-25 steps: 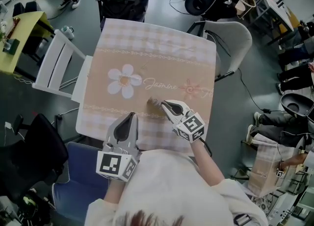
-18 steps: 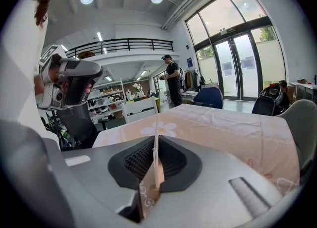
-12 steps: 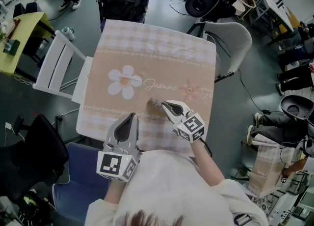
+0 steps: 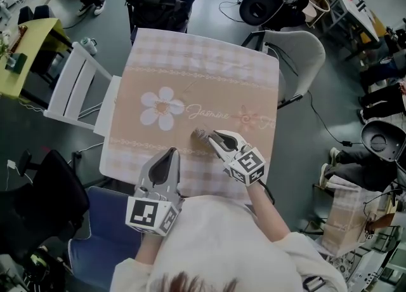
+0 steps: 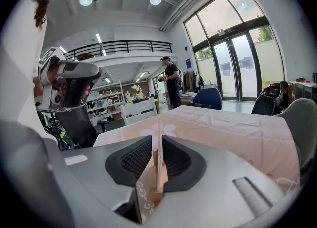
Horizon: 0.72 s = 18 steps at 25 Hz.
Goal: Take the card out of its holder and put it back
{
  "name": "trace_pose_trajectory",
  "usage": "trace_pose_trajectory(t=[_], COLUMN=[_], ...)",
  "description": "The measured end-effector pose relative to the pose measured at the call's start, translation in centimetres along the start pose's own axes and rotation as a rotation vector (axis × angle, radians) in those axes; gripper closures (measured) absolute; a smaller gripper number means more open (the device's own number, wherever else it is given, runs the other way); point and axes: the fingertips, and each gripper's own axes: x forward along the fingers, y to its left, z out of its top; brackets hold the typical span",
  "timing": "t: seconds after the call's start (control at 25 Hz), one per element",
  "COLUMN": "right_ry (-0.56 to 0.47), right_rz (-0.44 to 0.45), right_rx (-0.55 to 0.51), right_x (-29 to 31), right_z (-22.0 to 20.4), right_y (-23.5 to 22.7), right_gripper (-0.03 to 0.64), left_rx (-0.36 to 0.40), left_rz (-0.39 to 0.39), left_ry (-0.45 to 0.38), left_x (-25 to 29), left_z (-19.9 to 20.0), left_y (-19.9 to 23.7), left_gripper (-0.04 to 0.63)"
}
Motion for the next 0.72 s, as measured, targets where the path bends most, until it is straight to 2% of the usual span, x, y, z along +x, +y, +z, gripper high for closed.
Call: trace_pose_trajectory(t=[0.36, 0.72], right_ry=[-0.118, -0.339], right_rz=[-0.038, -0.072], right_rx=[-0.02, -0.056], right_x=[-0.6, -3.9], right_z=[4.8, 13.2], right_y=[-0.2, 1.8], right_gripper=[0.546, 0.612], left_rx=[0.003, 0.008], left_rz=[-0.003, -0.003], left_ry=[-0.008, -0.023], left_x=[-0.2, -0.6], left_z=[0.2, 0.6], left_y=[-0.2, -0.3], left_gripper=[0.591, 0.591])
